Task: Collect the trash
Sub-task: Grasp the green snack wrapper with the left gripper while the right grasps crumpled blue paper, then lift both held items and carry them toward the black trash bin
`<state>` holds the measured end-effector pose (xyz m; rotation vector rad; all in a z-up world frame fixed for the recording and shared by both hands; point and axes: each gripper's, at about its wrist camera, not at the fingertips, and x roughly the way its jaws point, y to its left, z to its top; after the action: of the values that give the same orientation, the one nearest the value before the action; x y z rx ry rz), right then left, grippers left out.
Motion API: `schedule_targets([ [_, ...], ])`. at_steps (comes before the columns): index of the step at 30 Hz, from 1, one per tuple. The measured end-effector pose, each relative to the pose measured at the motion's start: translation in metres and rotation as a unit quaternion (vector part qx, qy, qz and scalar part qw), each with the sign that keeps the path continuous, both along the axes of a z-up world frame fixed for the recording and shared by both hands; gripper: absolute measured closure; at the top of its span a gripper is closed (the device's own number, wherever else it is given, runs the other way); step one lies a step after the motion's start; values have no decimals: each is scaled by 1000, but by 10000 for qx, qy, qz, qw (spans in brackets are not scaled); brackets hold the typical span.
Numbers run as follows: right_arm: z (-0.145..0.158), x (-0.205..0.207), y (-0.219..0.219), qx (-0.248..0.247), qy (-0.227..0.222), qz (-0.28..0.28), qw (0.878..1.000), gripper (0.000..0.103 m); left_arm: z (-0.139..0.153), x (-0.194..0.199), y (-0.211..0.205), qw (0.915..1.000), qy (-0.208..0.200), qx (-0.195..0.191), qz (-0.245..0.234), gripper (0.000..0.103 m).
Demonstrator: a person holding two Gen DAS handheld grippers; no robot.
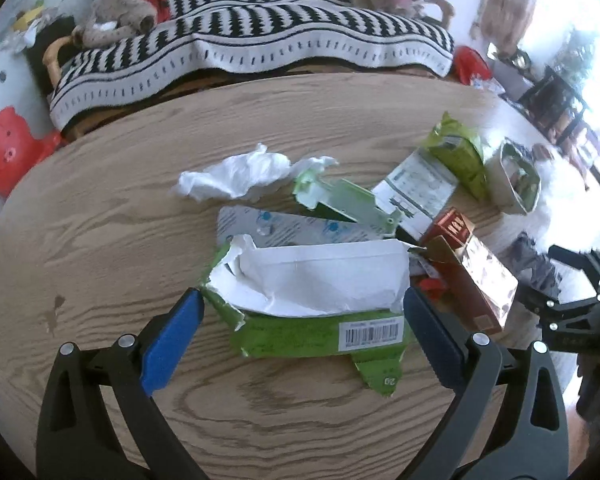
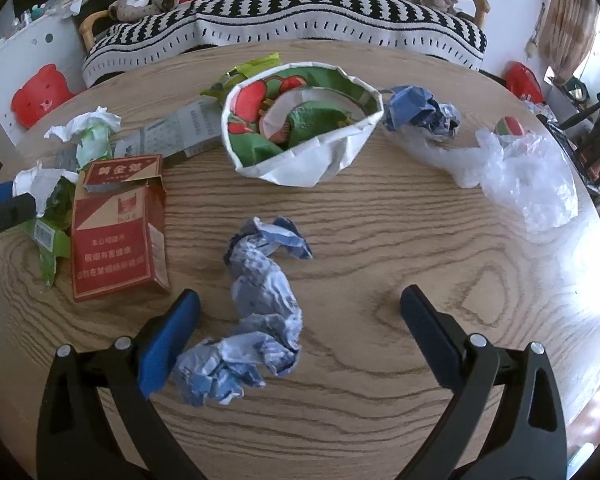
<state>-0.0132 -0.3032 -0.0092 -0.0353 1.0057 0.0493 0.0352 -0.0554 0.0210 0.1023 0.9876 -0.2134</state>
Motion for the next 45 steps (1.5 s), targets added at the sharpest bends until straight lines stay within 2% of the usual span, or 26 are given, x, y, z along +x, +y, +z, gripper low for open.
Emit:
schedule_targets([
  [5, 0, 1, 6, -60, -72, -9, 10000, 6, -4, 8, -10, 9996, 35, 201, -176, 6],
  [7, -1, 0, 5, 18, 49, -37, 10000, 6, -3, 10, -12, 9995, 26, 221, -210, 6],
  [13, -1, -2, 7, 122, 101, -84, 9998, 5, -14, 12, -19, 9977, 10, 611, -283, 6],
  [17, -1, -5, 8, 204, 137, -29, 9997, 5, -21, 13, -15, 9981, 20, 521, -317, 9],
  [18, 1, -7, 8, 302, 92, 56, 9995, 6, -22, 13, -13, 9985, -2, 436, -333, 14],
  [19, 4, -9, 7, 364, 15, 117, 9993, 22, -24, 13, -10, 9987, 6, 334, -380, 18],
  [20, 7, -12, 7, 300, -77, 120, 9994, 39, -24, 11, -9, 9989, 0, 261, -387, 31],
  [21, 11, -15, 5, 187, -131, -22, 9997, 75, -25, 10, -7, 9990, 12, 159, -413, 34],
  [24, 11, -19, -5, 510, -83, -129, 9986, 75, -18, 2, 0, 9994, -123, 61, -303, 48],
  [26, 14, -24, -7, 521, -114, -142, 9985, 75, -14, 0, 3, 9996, -154, 32, -242, 62],
  [28, 16, -30, -8, 494, -203, -118, 9985, 75, -10, -2, 8, 9997, -160, -29, -157, 66],
  [30, 21, -34, -5, 412, -227, -103, 9988, 75, -8, -4, 12, 9998, -156, -38, -91, 84],
  [31, 22, -36, -4, 319, -216, -118, 9992, 75, -7, -6, 15, 9999, -138, -73, -60, 101],
  [40, 35, -49, -11, 244, -245, -258, 9991, 75, -5, -19, 17, 9998, -154, -141, -13, 101],
  [42, 35, -52, -14, 229, -235, -296, 9990, 75, -3, -19, 17, 9997, -188, 15, 138, 96],
  [43, 35, -53, -15, 227, -222, -319, 9990, 75, -2, -21, 18, 9991, -230, 210, 293, 78],
  [44, 35, -54, -18, 229, -223, -341, 9989, 75, 1, -24, 19, 9980, -286, 352, 436, 35],
  [45, 35, -54, -19, 227, -248, -342, 9989, 75, 4, -29, 20, 9971, -391, 400, 512, 15],
])
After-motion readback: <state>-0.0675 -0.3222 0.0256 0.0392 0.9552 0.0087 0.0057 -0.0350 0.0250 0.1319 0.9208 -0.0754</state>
